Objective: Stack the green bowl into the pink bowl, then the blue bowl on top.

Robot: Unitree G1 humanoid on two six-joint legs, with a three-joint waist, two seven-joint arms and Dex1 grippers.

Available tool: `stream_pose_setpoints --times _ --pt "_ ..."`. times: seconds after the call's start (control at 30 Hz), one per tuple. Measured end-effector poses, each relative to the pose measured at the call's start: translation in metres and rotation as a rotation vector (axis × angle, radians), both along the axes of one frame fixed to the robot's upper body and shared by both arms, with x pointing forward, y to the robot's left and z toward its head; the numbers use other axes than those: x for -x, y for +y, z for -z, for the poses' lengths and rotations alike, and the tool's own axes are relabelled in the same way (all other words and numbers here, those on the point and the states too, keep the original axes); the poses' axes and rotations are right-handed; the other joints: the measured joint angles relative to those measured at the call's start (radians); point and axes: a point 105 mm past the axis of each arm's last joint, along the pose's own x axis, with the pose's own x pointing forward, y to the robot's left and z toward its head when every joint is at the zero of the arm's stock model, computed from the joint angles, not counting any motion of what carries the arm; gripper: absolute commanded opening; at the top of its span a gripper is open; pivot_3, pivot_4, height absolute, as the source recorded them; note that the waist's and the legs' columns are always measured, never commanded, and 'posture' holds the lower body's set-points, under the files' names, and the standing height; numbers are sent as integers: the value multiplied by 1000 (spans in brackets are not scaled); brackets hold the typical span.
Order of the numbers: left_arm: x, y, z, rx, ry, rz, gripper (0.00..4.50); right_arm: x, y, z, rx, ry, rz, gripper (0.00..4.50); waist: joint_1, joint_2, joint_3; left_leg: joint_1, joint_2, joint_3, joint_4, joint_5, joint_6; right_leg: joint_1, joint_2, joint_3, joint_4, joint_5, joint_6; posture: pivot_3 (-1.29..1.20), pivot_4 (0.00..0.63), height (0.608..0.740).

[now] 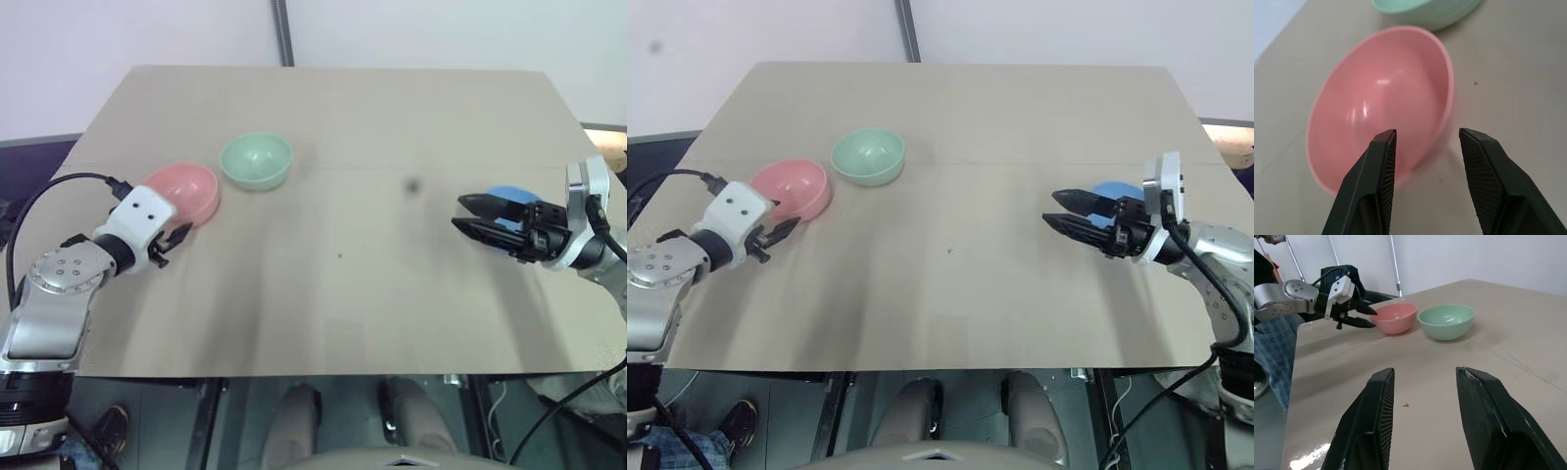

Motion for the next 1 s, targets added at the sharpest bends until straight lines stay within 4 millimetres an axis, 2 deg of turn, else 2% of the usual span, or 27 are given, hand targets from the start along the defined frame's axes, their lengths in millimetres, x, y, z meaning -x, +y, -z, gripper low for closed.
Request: stream_pose_setpoints --times 0.33,0.43,0.5,0.53,0.7,0.77,0.87,0.97,1.0 --pt "-14 6 16 -61 57 35 2153 0 -1 2 -3 5 26 2241 -2 0 0 0 0 0 0 0 0 0 0 0 1 0 0 0 150 740" --pt "-17 7 19 -81 61 46 1292 0 -1 2 -3 4 30 2294 -1 0 0 0 0 0 0 0 0 0 0 0 1 0 0 0 150 740" --pt "-18 7 19 -83 60 60 371 -1 -2 2 -3 4 34 2294 -2 0 0 0 0 0 0 0 0 0 0 0 1 0 0 0 150 740" --pt "-18 7 19 -84 59 65 66 -1 -2 2 -3 4 35 2294 -2 0 0 0 0 0 0 0 0 0 0 0 1 0 0 0 150 740" --pt "-18 2 18 -89 54 103 66 -1 -2 1 -3 1 38 2294 -2 0 0 0 0 0 0 0 0 0 0 0 1 0 0 0 150 740" --pt "-14 -12 15 -94 54 177 66 0 -2 1 -2 1 37 2294 -1 0 0 0 0 0 0 0 0 0 0 0 1 0 0 0 150 740" --pt "1 -42 8 -89 75 341 66 0 -4 1 5 1 37 2294 -1 0 0 -1 0 0 0 0 0 0 0 0 0 0 0 0 150 740" --pt "16 -84 -20 -123 49 560 66 0 -7 1 6 0 42 2294 4 0 0 0 0 0 0 0 0 0 0 0 1 0 0 0 150 740" --pt "19 -92 -26 -134 33 601 66 -1 -7 1 5 0 42 2294 4 0 0 0 0 0 1 0 0 0 0 0 1 0 0 0 150 740"
